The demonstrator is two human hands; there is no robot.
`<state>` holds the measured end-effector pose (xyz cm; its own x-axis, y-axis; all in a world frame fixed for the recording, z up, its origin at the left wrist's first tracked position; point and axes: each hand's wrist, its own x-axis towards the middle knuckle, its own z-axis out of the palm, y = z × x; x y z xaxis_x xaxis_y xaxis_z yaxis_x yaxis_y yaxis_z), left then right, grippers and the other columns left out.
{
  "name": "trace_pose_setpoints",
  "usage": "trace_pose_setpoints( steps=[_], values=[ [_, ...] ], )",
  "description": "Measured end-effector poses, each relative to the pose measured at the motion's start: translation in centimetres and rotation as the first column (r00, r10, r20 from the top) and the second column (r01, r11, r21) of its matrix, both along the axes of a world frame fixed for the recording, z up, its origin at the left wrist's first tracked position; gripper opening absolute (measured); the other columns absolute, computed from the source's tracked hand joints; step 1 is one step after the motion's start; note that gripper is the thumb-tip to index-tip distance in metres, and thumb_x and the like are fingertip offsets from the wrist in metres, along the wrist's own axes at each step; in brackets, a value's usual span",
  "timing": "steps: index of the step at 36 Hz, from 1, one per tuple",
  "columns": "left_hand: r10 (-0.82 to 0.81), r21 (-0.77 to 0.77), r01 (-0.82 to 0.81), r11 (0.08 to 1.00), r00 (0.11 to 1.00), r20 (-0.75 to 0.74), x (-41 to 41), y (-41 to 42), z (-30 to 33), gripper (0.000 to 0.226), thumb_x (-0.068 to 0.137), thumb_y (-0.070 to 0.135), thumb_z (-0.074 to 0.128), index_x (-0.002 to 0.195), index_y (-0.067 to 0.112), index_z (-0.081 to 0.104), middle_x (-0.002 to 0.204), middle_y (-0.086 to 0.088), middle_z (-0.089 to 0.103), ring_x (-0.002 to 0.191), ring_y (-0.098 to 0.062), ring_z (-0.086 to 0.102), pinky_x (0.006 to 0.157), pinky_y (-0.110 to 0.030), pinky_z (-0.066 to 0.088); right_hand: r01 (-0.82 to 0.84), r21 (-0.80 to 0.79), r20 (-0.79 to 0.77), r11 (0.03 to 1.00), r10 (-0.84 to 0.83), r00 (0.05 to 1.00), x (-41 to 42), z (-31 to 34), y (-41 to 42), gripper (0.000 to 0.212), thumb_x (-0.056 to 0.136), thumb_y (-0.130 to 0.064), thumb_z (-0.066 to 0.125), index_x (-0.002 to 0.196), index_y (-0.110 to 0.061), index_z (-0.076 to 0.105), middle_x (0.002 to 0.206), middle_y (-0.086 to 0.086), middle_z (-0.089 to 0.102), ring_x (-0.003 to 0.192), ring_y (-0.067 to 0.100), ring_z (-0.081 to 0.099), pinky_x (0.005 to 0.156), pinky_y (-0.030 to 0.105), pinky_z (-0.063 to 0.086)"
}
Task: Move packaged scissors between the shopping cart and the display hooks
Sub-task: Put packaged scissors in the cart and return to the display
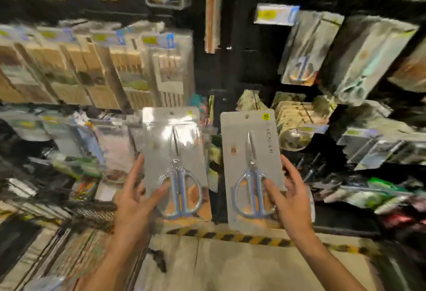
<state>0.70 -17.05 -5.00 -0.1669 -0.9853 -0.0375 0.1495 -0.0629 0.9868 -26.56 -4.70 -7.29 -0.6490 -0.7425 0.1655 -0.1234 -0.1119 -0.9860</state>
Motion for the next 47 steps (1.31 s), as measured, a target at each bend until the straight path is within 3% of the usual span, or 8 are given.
trace_pose_setpoints(
  steps=[4, 7, 11, 22, 27, 34, 41, 47],
  values=[
    [-0.088, -0.061, 0.089, 0.994, 0.996, 0.030, -7.6, 3.1, 2.1, 0.073, 0.088, -0.009, 0.065, 0.143, 0.035, 0.048, 0.106, 0.026, 0.074, 0.093, 0.003, 0.072, 0.064, -0.015, 0.058, 0.091, -0.031, 0.001, 0.995, -0.091, 0.996, -5.9, 1.0, 4.1, 0.062, 0.093, -0.004, 0.066, 0.148, -0.022, 0.043, 0.118, -0.020, 0.071, 0.111, 0.007, 0.069, 0.080, 0.016, 0.057],
    [-0.129, -0.100, 0.133, 0.986, 0.991, 0.039, -11.7, 4.6, 2.7, 0.075, 0.087, -0.007, 0.068, 0.143, 0.038, 0.049, 0.130, 0.019, 0.067, 0.111, -0.001, 0.068, 0.075, -0.016, 0.058, 0.129, -0.031, -0.009, 0.991, -0.129, 0.992, -9.4, 1.3, 6.7, 0.062, 0.093, -0.005, 0.066, 0.149, -0.022, 0.043, 0.118, -0.014, 0.073, 0.110, 0.009, 0.070, 0.081, 0.018, 0.058],
    [-0.157, -0.161, 0.165, 0.973, 0.986, 0.063, -15.8, 5.9, 3.6, 0.075, 0.086, -0.007, 0.068, 0.138, 0.045, 0.049, 0.114, 0.033, 0.069, 0.111, 0.002, 0.067, 0.080, -0.017, 0.058, 0.175, -0.047, -0.017, 0.983, -0.176, 0.984, -13.0, 2.1, 9.0, 0.063, 0.092, -0.003, 0.067, 0.147, -0.024, 0.045, 0.118, -0.012, 0.073, 0.109, 0.010, 0.070, 0.081, 0.019, 0.058],
    [-0.178, -0.263, 0.192, 0.945, 0.981, 0.076, -18.6, 4.1, 6.8, 0.077, 0.084, 0.010, 0.074, 0.143, 0.051, 0.045, 0.131, 0.010, 0.067, 0.113, -0.002, 0.067, 0.084, -0.022, 0.059, 0.181, -0.087, -0.044, 0.980, -0.185, 0.982, -16.6, 5.7, 6.2, 0.062, 0.093, -0.001, 0.066, 0.146, -0.025, 0.044, 0.100, -0.019, 0.076, 0.089, 0.008, 0.074, 0.067, 0.020, 0.059],
    [-0.180, -0.312, 0.192, 0.930, 0.981, 0.067, -19.5, 1.4, 7.7, 0.077, 0.086, 0.010, 0.073, 0.143, 0.051, 0.044, 0.123, 0.034, 0.064, 0.114, 0.001, 0.065, 0.088, -0.025, 0.059, 0.184, -0.099, -0.050, 0.978, -0.190, 0.981, -17.4, 6.8, 4.1, 0.063, 0.092, -0.003, 0.067, 0.145, -0.027, 0.045, 0.102, -0.018, 0.076, 0.093, 0.011, 0.075, 0.070, 0.020, 0.059],
    [-0.224, -0.343, 0.215, 0.914, 0.975, 0.016, -22.3, -1.5, 8.8, 0.076, 0.083, 0.012, 0.074, 0.142, 0.050, 0.045, 0.121, 0.023, 0.069, 0.110, -0.004, 0.069, 0.081, -0.022, 0.060, 0.219, -0.119, -0.086, 0.968, -0.230, 0.969, -19.5, 8.4, 2.4, 0.063, 0.092, -0.008, 0.069, 0.145, -0.032, 0.046, 0.107, -0.012, 0.076, 0.096, 0.014, 0.074, 0.073, 0.026, 0.061],
    [-0.269, -0.365, 0.262, 0.894, 0.963, 0.032, -25.4, -3.5, 10.5, 0.077, 0.080, 0.023, 0.074, 0.143, 0.054, 0.043, 0.125, 0.014, 0.070, 0.114, -0.010, 0.068, 0.094, -0.044, 0.056, 0.237, -0.152, -0.103, 0.960, -0.254, 0.962, -21.7, 10.3, 1.0, 0.060, 0.093, -0.005, 0.067, 0.142, -0.031, 0.046, 0.105, -0.031, 0.072, 0.097, 0.001, 0.072, 0.073, 0.016, 0.058],
    [-0.245, -0.383, 0.243, 0.891, 0.969, 0.046, -27.6, -4.9, 11.5, 0.077, 0.079, 0.026, 0.074, 0.141, 0.057, 0.043, 0.125, 0.017, 0.069, 0.114, -0.008, 0.068, 0.095, -0.045, 0.056, 0.210, -0.172, -0.108, 0.962, -0.230, 0.967, -24.2, 11.2, -0.9, 0.059, 0.093, -0.001, 0.066, 0.141, -0.029, 0.045, 0.103, -0.037, 0.070, 0.096, -0.007, 0.069, 0.072, 0.012, 0.056]
  ],
)
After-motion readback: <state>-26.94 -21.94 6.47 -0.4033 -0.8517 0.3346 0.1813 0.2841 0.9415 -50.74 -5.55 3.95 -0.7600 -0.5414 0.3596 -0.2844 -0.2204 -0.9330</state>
